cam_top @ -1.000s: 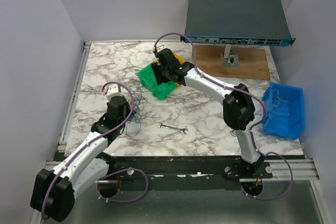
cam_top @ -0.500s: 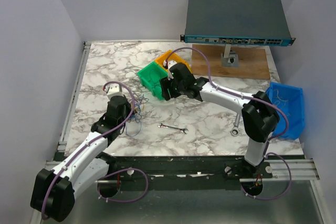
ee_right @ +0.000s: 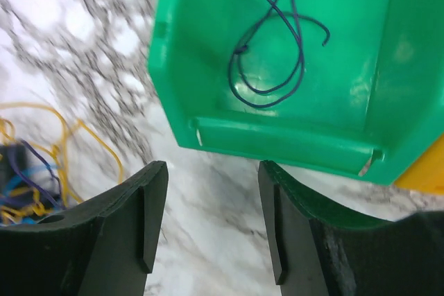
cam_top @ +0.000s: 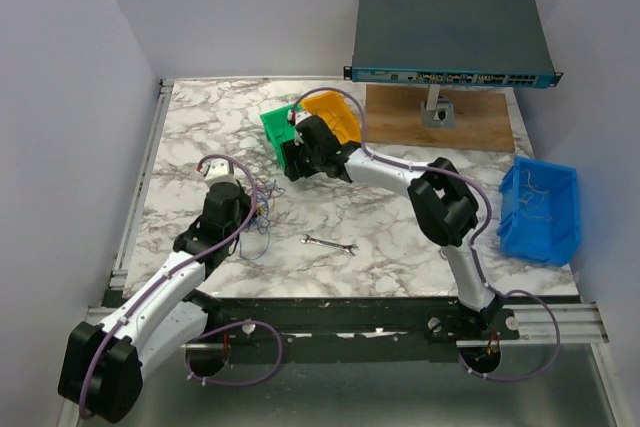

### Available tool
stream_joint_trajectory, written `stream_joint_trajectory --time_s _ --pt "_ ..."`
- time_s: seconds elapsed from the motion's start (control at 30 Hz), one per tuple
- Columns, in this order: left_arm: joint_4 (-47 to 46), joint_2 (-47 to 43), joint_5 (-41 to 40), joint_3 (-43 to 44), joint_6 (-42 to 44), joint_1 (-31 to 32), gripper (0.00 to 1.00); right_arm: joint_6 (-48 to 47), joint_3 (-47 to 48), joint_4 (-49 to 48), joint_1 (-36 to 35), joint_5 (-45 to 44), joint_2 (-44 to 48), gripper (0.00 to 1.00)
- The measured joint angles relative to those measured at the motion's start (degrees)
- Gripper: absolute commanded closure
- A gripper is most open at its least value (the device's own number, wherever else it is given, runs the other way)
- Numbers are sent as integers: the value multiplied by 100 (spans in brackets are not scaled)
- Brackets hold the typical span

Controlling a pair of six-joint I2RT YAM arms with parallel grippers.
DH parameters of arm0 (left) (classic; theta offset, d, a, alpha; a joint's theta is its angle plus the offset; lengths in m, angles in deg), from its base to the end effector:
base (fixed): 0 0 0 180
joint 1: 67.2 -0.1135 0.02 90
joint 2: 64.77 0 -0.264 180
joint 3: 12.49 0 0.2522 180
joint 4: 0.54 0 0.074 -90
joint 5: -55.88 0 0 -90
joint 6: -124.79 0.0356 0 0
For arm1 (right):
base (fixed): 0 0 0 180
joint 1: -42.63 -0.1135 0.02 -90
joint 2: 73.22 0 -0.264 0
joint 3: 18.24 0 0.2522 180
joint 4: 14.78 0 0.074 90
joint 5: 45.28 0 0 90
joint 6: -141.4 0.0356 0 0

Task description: Untangle the cables

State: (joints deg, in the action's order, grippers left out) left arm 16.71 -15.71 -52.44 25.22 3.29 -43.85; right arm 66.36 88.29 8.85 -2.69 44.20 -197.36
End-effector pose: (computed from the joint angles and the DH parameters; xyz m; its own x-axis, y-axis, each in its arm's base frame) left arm 0.1779 -0.0646 0.2117 -0.4389 -0.3508 -0.8272 -0.1249 0.9355 -0.3305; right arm 0.3454 0.3489 0.1835 -0.6301 -0.2701 -0.7280 -0.5626 0.8050 0.1883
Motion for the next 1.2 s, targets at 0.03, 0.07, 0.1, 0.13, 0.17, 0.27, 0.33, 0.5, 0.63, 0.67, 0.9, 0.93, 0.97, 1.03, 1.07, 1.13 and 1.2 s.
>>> stream_joint_trajectory --time_s 0.03,0.07,0.1,0.13,0.17,0.27,0.33,0.5,0.63,0.67,0.9,0.93,0.97,1.03,1.07,1.13,1.2 --pt "-24 0 28 0 17 0 98 -4 227 4 0 2 -118 38" --pt "-44 2 57 0 28 0 98 -7 400 0 0 7 -190 38" --pt "-70 2 120 0 50 0 98 -13 533 0 0 26 -210 37" --pt "-87 2 153 0 66 0 98 -22 577 -2 0 44 -201 36" --pt "-96 2 181 0 74 2 98 -37 584 -31 0 61 -140 35" --pt "-173 0 389 0 151 0 98 -74 81 -205 2 127 341 32" --pt "-264 -7 542 -2 192 0 98 -101 -592 -387 2 170 883 27" --pt "-828 -98 1346 -155 352 2 96 -37 -2852 -1224 0 334 2747 13" --pt "-1377 -28 2262 -317 468 35 95 96 -4393 -2264 0 546 4015 9" --pt "-1488 35 2446 -317 483 46 93 122 -4706 -2553 0 597 4223 9" --pt "-1923 859 3641 -149 673 367 33 278 -6236 -4221 0 789 4695 7" --pt "-1937 879 3696 -127 710 417 29 310 -6336 -4459 0 822 4653 7" --pt "-1956 876 3735 -114 723 450 26 323 -6367 -4597 0 857 4603 7" --pt "-2009 835 3751 -109 752 501 24 369 -6369 -4966 0 977 4380 7" --pt "-2000 793 3738 -109 767 501 24 389 -6367 -5104 -2 1036 4256 7" --pt "-1958 614 3587 -109 793 501 24 448 -6336 -5237 -7 1117 3989 7" --pt "-1801 374 3250 -109 798 501 23 466 -6253 -5228 -13 1139 3753 8"
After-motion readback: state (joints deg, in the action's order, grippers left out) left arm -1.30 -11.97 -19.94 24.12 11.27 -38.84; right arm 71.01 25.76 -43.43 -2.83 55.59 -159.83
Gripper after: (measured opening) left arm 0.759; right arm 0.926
